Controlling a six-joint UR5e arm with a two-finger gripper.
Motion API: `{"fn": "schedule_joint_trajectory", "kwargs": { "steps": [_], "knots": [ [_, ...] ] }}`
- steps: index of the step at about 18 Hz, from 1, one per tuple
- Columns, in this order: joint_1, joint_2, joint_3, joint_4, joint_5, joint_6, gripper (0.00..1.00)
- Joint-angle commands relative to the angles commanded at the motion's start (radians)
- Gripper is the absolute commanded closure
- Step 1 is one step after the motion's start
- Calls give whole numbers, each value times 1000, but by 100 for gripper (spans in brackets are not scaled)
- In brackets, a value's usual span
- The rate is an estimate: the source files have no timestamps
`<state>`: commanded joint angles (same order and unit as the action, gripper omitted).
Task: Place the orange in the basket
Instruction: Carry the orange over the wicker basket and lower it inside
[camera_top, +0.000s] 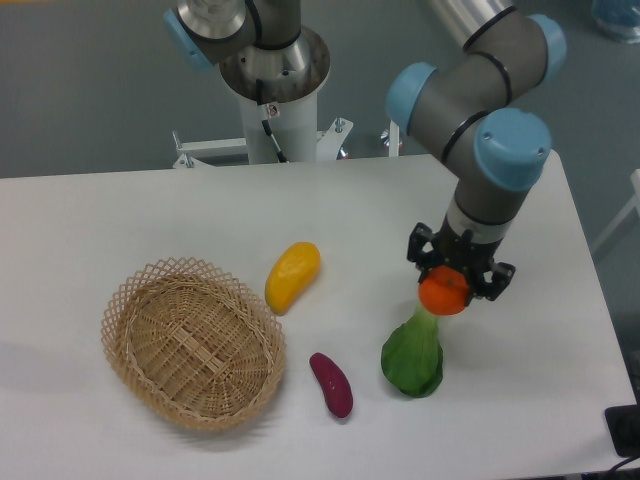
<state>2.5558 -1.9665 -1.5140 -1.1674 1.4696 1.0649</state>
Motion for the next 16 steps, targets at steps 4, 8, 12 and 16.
{"fn": "schedule_joint_trajectory", "kwargs": {
  "steps": [4,8,12,16],
  "knots": [
    [-92,-5,5,5,-5,-109,33],
    [-193,-8,-2,5,-21,-204,30],
    [-249,-14,-6,25,-77,-261,30],
    [-305,-29,-11,25,-81,-273,29]
  ]
}}
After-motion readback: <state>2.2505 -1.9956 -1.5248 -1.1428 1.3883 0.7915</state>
